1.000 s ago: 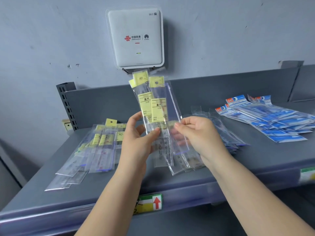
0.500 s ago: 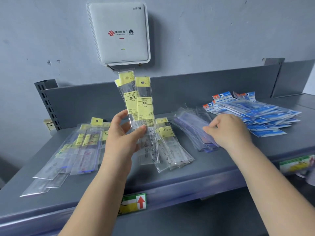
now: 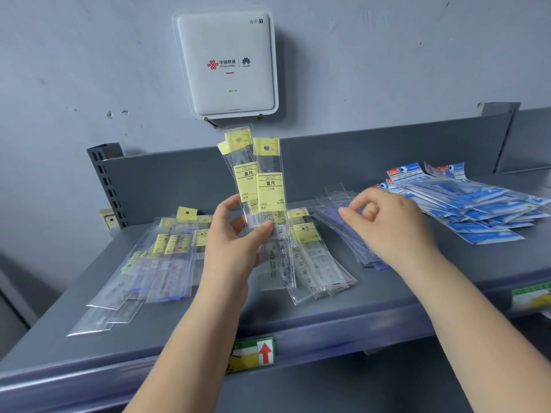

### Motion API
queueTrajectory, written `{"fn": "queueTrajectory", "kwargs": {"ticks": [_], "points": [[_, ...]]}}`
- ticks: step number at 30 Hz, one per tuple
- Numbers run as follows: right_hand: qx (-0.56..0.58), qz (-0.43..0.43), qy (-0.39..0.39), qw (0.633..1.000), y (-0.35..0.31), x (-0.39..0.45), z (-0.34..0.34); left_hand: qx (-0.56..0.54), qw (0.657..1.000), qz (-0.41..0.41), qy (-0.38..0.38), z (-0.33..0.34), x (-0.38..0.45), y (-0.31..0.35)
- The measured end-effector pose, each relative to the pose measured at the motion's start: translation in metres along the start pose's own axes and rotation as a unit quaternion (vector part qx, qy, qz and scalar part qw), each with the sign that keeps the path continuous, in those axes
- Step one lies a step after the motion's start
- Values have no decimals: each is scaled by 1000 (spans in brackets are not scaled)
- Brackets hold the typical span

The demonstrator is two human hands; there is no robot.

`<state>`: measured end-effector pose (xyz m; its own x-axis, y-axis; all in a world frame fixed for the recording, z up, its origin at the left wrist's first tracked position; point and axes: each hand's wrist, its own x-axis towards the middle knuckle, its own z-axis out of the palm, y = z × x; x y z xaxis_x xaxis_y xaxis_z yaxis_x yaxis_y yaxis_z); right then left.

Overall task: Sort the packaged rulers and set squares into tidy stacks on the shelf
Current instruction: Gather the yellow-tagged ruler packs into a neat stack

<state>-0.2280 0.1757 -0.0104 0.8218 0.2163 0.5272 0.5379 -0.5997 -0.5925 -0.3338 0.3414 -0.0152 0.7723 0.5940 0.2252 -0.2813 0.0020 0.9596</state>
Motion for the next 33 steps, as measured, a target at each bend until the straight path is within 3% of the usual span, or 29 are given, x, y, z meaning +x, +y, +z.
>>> {"fn": "queueTrajectory", "kwargs": {"ticks": [2,5,12,20,22,24,27,33], "points": [[129,-22,-86,988,-24,-9,9,-2,1000,5,1,0,-1,0],[182,-28,-178,967,-47,-20,34,-10,1000,10,-3,-1,-2,1],[303,-5,-198,932,-58,-20,44,-41,999,-6,-5,-11,-5,4],[341,51,-189,919,-39,-8,28,-28,999,9,24,-29,1,9],[294,68,-208,930,-30,-5,23,-27,999,10,34,-33,2,10],[134,52,-233,962,-23,-5,25,-23,999,12,37,-35,3,10],[-88,33,-228,969,-25,-12,31,-17,999,9,30,-34,2,10],[-181,10,-226,957,-36,-15,26,-21,999,9,24,-35,2,11]]}}
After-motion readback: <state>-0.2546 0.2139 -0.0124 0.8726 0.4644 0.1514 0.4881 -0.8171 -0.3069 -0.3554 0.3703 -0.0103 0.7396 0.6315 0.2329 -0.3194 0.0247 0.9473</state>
